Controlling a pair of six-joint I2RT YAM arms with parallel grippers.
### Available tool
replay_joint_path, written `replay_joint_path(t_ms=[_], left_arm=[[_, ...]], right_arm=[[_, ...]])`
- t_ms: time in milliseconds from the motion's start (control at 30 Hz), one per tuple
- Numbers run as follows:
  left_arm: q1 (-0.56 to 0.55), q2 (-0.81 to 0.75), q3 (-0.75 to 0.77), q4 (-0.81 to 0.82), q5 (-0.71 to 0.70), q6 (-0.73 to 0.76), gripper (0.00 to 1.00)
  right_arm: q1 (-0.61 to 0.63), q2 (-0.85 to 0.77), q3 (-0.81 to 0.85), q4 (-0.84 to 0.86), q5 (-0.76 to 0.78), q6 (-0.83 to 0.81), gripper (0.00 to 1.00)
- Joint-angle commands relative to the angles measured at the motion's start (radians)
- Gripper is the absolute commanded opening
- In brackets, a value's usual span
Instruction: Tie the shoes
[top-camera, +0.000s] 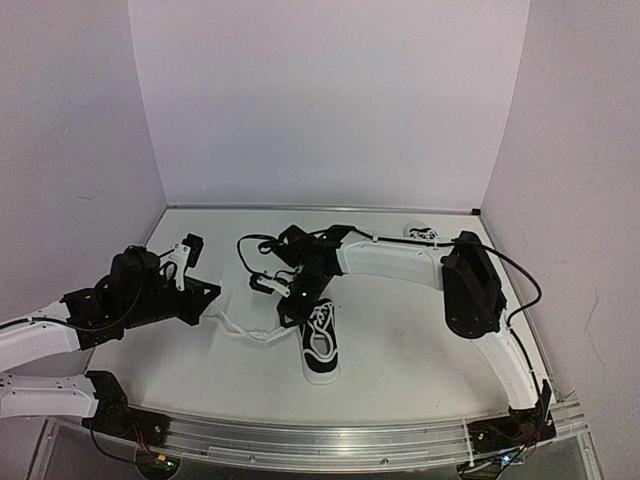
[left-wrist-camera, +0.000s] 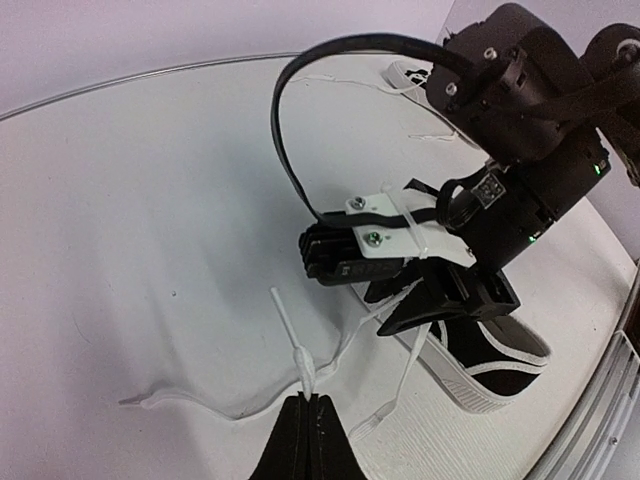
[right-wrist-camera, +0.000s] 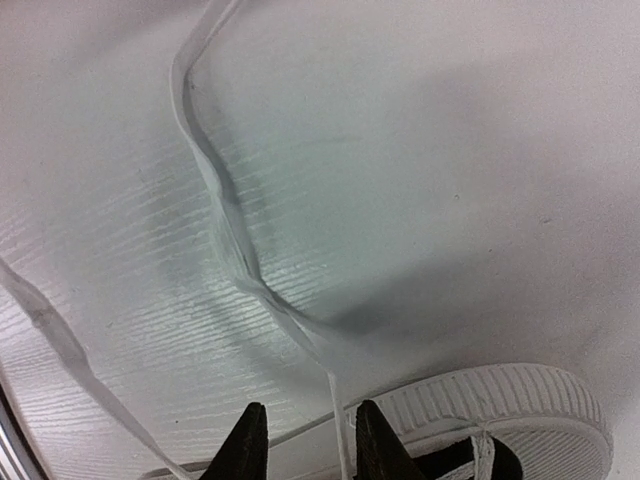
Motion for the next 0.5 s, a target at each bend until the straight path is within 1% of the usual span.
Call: replay_joint_path(t_ms=[0,167,300,333,400,467], left_arm=[[0.0,-0.055,-0.025,0.037,-0.058,-0.031,0.0],[0.0,-0.075,-0.042,0.048,-0.062,-0.041,0.0],[0.0,-0.063,-0.042,0.049,-0.062,-0.045,0.0],[0.0,-0.059,-0.041,0.049,-0.063,-0.046,0.0],[0.001,-0.05,-0.039,0.049,-0.062,-0.047,0.0],[0.0,-0.036,-0.033,0.047,-0.061,-0.045,0.0]], right_arm=[[0.026,0.03,0.042,-0.065,0.106,-0.037,0.28],[0.054,0.051,0.067,-0.09,0.219,-0.047,0.26],[0.068,0.055,0.08,-0.092,0.271,-0.048,0.2],[0.07,0.053,0.083,-0.092,0.284,-0.047,0.2],[0.072,0.049,0.085,-0.091,0.316,-0.045,0.26],[0.075,0.043,0.084,-0.091,0.34,-0.047,0.29]])
